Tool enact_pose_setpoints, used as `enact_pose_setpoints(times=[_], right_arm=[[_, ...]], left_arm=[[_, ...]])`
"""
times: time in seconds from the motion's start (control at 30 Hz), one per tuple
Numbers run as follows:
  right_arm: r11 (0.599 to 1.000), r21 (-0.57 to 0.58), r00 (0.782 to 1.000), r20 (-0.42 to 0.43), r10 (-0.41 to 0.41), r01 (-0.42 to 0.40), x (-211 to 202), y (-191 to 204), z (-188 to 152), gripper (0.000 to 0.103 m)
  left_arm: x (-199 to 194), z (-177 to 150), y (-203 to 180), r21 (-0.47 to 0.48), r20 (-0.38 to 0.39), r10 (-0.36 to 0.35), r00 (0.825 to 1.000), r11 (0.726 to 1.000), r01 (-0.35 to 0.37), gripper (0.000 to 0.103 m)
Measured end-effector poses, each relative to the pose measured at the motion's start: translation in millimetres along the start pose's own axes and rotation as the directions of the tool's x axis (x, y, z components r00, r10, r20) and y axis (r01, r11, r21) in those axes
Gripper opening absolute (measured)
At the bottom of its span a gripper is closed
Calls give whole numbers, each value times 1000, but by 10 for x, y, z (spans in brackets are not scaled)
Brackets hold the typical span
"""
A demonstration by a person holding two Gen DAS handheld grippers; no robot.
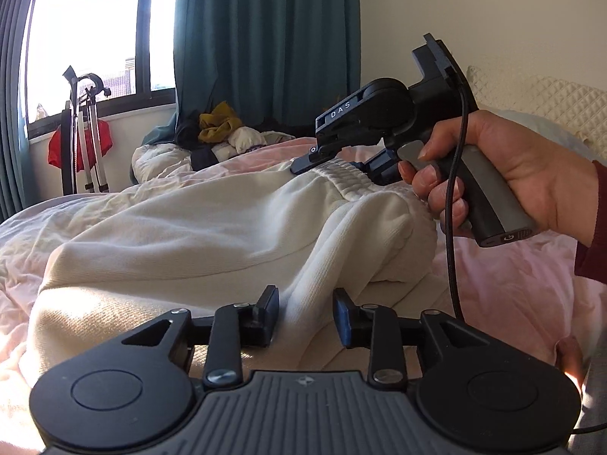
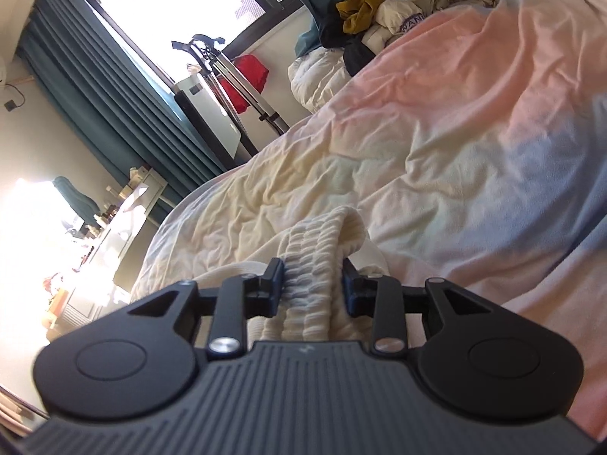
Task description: Fold clothes
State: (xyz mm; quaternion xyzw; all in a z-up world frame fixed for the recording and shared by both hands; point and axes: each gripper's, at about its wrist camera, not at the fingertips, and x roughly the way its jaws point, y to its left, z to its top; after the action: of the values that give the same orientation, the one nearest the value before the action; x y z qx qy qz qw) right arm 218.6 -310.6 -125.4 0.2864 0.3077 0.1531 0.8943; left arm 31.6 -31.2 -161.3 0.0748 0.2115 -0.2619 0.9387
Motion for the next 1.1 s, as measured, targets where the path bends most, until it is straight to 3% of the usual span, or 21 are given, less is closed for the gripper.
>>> enact_pose_setpoints(times=[0.07,0.13,0.27,0.3,0.37,0.47,0.63,0.77,0.87,0.97,1.0,1.1], right_arm=[[999,-42,1000,20,5,-4,-106,92,-3,39],[997,-80,999,48,-15,19,-217,178,-41,43],[989,-133,991,122,-53,70,-479,294,-144,70],[988,-137,989,138,-55,74,-557,310,-162,79],[990,-120,985,163,-54,75,-705,320,-207,87],[997,-46,984,171,-52,60,-874,283,-305,88],[995,-14,992,83,-94,95,-893,248,-531,88],[988,-30,988,-31,-151,150,-717,217,-677,88],[989,-6,986,-75,-149,149,-570,107,-759,88],[981,141,985,-125,-117,134,-435,-150,-825,103],[973,200,986,-142,-84,111,-387,-239,-841,103],[951,301,990,-142,-23,65,-281,-362,-869,103]], left_arm=[[-96,35,48,-58,11,-12,1000,998,12,54],[-190,68,93,-114,20,-20,1000,993,22,62],[-496,203,198,-210,62,-31,998,977,44,81],[-578,234,224,-233,75,-26,997,972,43,82],[-715,317,337,-282,91,0,996,959,25,84],[-854,413,565,-356,83,72,994,934,-38,90],[-830,485,1065,-447,-61,176,982,875,-185,94],[-774,351,1462,-556,-105,134,985,813,-170,94],[-707,211,1665,-623,-112,122,986,764,-165,94],[-596,85,1810,-675,-112,86,990,724,-139,94],[-548,41,1853,-692,-112,70,991,710,-128,94],[-396,14,1919,-691,-127,71,989,709,-140,96]])
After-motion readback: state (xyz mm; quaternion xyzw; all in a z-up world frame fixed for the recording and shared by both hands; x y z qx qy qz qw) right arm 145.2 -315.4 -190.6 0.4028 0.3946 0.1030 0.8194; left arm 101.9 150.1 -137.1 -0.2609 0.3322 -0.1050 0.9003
